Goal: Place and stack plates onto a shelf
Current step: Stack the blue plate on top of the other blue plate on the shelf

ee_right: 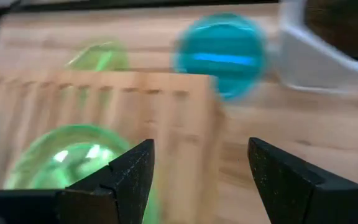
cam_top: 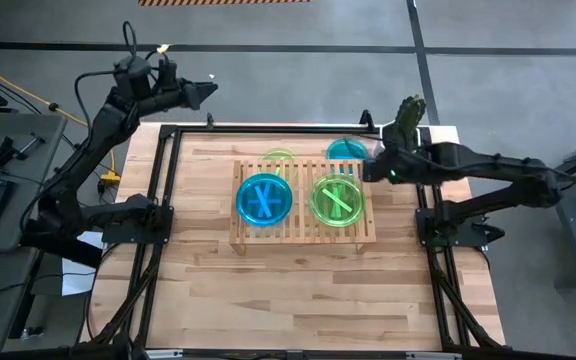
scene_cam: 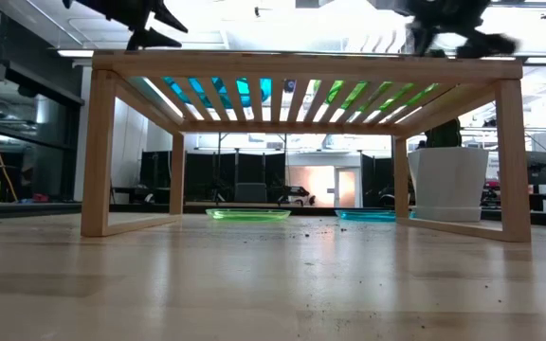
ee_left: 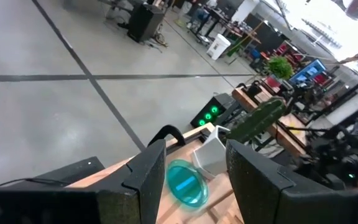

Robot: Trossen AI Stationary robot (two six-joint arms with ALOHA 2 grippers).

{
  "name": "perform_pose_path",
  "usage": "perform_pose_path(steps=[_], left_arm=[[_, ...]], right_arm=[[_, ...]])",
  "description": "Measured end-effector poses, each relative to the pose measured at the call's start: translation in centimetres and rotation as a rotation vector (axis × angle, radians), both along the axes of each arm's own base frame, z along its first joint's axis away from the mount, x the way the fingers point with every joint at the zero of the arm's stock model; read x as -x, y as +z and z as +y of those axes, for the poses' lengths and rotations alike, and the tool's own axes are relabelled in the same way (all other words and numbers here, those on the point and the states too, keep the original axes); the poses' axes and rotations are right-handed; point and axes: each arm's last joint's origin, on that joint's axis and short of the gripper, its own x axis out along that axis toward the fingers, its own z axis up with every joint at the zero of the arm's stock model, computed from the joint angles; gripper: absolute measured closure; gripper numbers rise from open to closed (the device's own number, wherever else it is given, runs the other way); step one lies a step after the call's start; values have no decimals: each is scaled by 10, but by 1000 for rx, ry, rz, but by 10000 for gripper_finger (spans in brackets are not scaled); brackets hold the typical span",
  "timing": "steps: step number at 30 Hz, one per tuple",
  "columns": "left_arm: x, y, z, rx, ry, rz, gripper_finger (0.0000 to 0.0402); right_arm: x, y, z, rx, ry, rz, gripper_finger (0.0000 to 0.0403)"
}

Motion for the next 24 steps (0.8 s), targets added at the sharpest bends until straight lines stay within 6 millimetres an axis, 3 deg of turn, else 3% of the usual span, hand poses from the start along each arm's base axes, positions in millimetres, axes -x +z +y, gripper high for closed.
perform_pose_path(steps=[3, 5, 10, 18, 24], left_arm=[[-1, -2, 4, 26, 11, -8, 243], [-2, -3, 6, 40, 13, -13, 243], [-3, -4, 9, 74, 21, -33, 243], [-4, 4, 10, 88, 40, -135, 243], [-4, 5, 10, 110, 45, -166, 243]], right_arm=[[16, -4, 11, 21, -137, -19, 162], [23, -17, 13, 17, -226, -74, 162], [26, -80, 11, -86, -359, -257, 162], [36, -162, -17, -102, -734, -500, 162], [37, -189, -44, -156, -757, -545, 162]])
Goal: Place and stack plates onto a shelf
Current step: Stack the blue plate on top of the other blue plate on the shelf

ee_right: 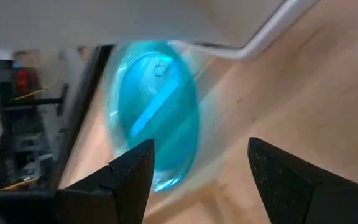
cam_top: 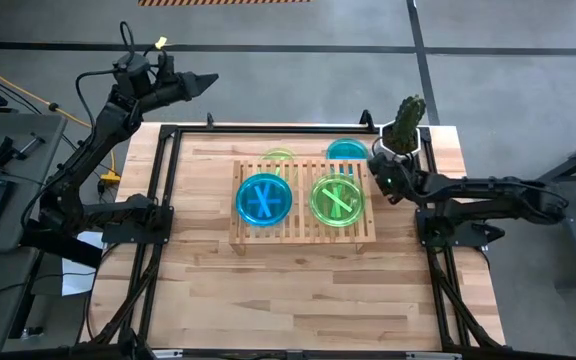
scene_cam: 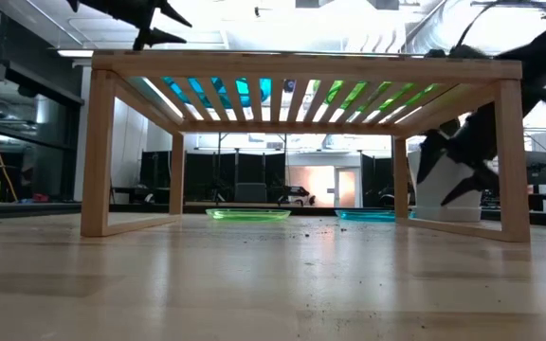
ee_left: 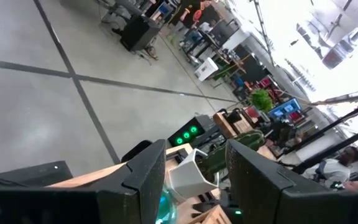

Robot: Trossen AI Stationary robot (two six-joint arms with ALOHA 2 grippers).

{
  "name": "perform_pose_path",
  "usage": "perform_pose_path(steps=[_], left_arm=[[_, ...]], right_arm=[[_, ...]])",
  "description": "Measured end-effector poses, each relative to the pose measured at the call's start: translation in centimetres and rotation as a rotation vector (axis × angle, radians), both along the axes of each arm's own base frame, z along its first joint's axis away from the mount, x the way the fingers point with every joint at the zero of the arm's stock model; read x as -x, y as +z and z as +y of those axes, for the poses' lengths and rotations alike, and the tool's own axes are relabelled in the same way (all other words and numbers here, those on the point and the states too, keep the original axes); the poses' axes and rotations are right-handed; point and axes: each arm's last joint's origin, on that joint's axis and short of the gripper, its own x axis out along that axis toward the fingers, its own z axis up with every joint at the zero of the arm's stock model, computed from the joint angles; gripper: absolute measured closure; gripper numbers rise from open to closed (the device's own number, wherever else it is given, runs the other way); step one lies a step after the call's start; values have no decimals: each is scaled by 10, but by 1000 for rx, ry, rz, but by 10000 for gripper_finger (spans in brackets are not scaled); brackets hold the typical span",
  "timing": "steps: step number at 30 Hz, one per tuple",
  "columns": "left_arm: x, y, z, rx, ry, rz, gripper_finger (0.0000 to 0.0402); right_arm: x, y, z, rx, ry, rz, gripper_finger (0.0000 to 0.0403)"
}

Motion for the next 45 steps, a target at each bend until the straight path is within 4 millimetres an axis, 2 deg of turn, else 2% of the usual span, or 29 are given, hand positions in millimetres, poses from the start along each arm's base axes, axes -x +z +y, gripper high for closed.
perform_pose_path(steps=[7, 12, 22, 28, 34, 41, 45], left_arm=[[0, 1, 0, 10, 3, -21, 243], [0, 1, 0, 10, 3, -21, 243], [0, 1, 0, -6, 4, -11, 243], [0, 1, 0, -6, 4, -10, 243], [0, 1, 0, -6, 4, -10, 243], [0, 1, 0, 8, 6, -19, 243], [0, 2, 0, 4, 6, -22, 243]], right_arm=[[-7, -19, -29, -54, 29, -6, 163], [-10, -31, -41, -84, 39, -28, 170], [-21, -41, -49, -114, 34, -13, 270], [-25, -47, -52, -126, 21, 18, 310], [-23, -49, -50, -108, 69, 92, 391], [-24, -39, -44, -24, 123, 138, 401], [-24, -25, -42, 54, 145, 114, 403]])
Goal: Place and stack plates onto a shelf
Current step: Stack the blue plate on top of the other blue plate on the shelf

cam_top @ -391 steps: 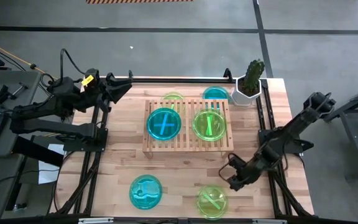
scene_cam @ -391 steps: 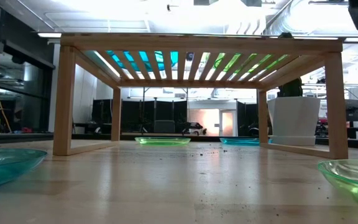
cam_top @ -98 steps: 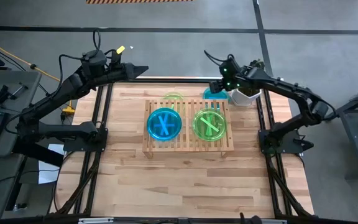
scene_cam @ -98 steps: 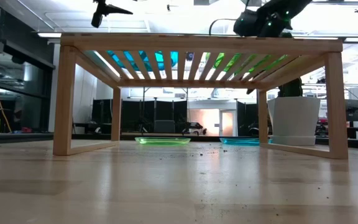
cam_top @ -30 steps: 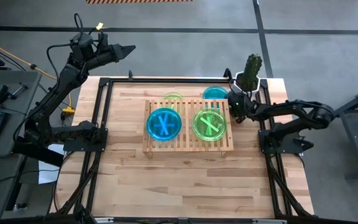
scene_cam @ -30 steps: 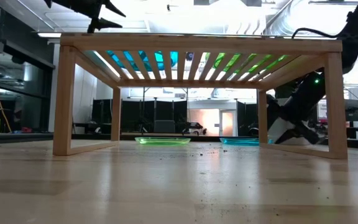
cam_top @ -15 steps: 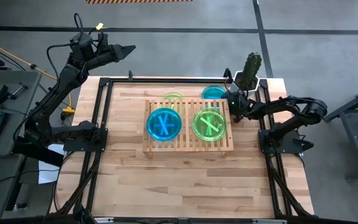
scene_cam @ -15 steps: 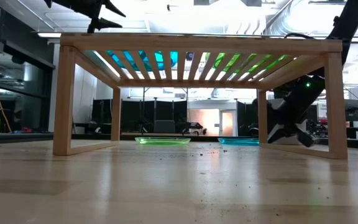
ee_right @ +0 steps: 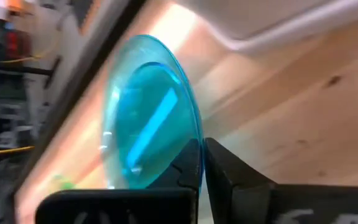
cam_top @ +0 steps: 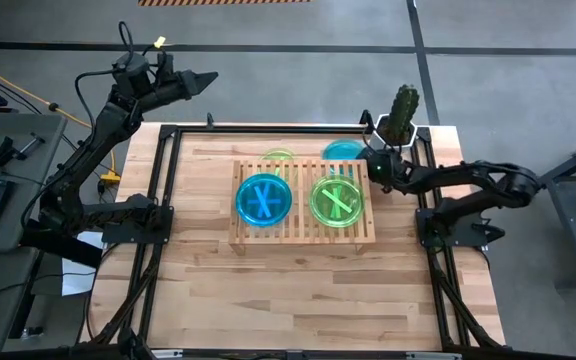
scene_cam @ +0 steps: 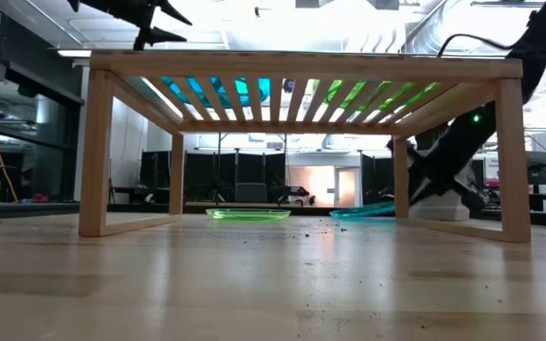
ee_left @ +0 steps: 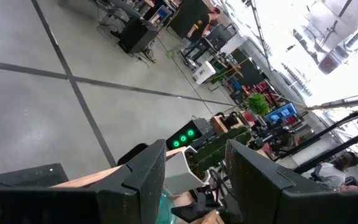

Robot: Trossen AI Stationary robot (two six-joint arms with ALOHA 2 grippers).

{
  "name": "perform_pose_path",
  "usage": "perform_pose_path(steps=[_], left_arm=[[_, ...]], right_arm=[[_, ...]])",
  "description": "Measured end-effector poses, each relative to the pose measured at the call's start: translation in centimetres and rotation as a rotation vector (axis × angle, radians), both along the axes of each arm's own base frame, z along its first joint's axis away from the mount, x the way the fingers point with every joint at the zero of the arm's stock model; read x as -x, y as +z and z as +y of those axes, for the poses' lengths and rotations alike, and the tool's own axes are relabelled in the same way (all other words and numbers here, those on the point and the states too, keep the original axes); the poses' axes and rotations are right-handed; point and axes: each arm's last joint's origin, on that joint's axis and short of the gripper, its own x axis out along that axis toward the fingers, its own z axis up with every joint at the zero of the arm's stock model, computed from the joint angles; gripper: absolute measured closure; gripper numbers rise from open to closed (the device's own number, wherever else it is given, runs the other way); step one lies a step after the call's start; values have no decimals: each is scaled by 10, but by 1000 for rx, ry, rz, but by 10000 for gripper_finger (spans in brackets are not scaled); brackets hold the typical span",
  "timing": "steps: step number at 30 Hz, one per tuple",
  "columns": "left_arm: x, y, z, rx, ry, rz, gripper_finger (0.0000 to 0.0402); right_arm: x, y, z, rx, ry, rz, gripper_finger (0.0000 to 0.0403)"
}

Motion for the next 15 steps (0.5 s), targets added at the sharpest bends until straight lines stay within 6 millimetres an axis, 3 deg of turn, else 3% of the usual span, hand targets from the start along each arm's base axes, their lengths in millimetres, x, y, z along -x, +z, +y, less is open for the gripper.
perform_pose_path(steps=[15], left_arm=[[0, 1, 0, -1, 1, -10, 243]], right_arm=[[8, 55, 5, 270, 39, -144, 403]])
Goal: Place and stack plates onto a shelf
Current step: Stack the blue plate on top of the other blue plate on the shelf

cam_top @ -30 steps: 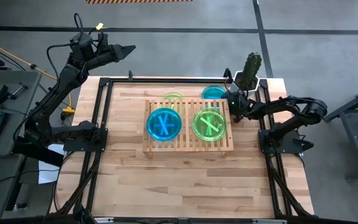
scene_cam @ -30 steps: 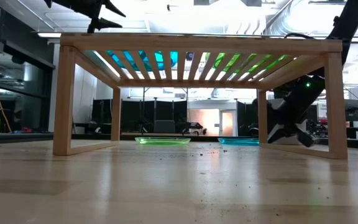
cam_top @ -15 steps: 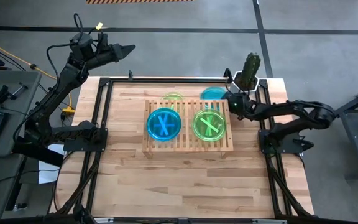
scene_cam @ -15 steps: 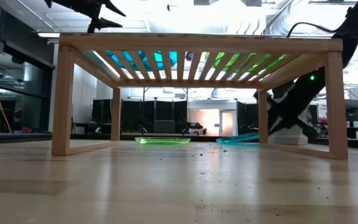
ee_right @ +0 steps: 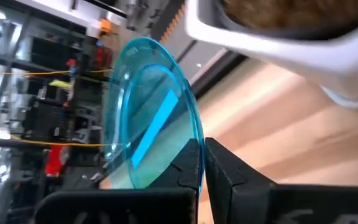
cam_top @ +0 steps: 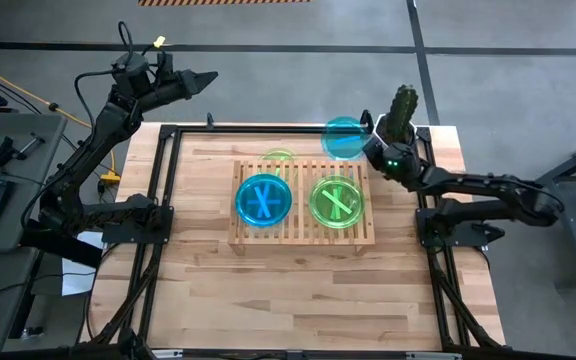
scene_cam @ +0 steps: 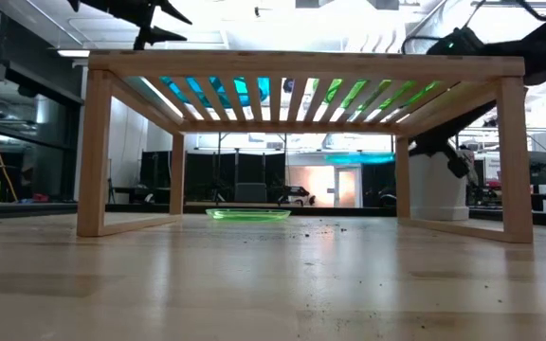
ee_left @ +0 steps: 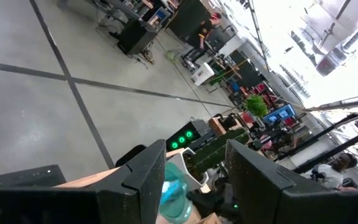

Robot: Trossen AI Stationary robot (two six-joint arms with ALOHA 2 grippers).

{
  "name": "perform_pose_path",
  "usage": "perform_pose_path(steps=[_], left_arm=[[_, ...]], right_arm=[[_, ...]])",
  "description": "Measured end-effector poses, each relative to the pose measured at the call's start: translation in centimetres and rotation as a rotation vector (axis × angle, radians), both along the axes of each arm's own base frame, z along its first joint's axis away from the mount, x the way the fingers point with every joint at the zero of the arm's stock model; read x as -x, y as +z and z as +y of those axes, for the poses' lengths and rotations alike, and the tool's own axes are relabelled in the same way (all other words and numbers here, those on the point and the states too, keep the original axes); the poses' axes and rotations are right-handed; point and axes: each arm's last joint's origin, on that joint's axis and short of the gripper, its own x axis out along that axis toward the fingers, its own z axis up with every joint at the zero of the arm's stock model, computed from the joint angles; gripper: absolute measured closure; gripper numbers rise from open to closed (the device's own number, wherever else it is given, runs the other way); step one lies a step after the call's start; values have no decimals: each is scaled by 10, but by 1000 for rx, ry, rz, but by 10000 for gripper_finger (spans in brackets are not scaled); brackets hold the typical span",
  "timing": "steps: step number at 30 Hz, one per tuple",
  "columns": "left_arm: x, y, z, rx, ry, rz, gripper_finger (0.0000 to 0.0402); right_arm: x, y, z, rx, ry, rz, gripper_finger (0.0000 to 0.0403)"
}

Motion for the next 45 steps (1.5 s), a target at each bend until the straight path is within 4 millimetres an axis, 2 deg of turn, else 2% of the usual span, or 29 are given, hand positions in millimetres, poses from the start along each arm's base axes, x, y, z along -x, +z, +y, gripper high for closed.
perform_pose_path(steps=[8, 14, 20, 24, 28, 34, 40, 45], left_arm=[[0, 0, 0, -1, 0, -1, 243], [0, 1, 0, -6, 0, -3, 243], [0, 1, 0, -7, -1, -3, 243], [0, 1, 0, -8, -1, -3, 243], [0, 1, 0, -9, -2, -2, 243], [0, 1, 0, -10, -4, -2, 243], [0, 1, 0, -29, -7, 12, 243], [0, 1, 0, -30, -7, 13, 243]], right_arm=[[-2, 35, -4, 141, 27, -15, 403], [-16, 84, -12, 272, 107, 2, 403], [-49, 144, -2, 381, 348, 8, 403], [-85, 166, 15, 377, 552, 68, 403], [-127, 167, 34, 353, 751, 115, 403], [-172, 149, 51, 277, 971, 123, 403], [-199, 131, 58, 222, 1120, 123, 403], [-202, 123, 56, 184, 1095, 147, 403]])
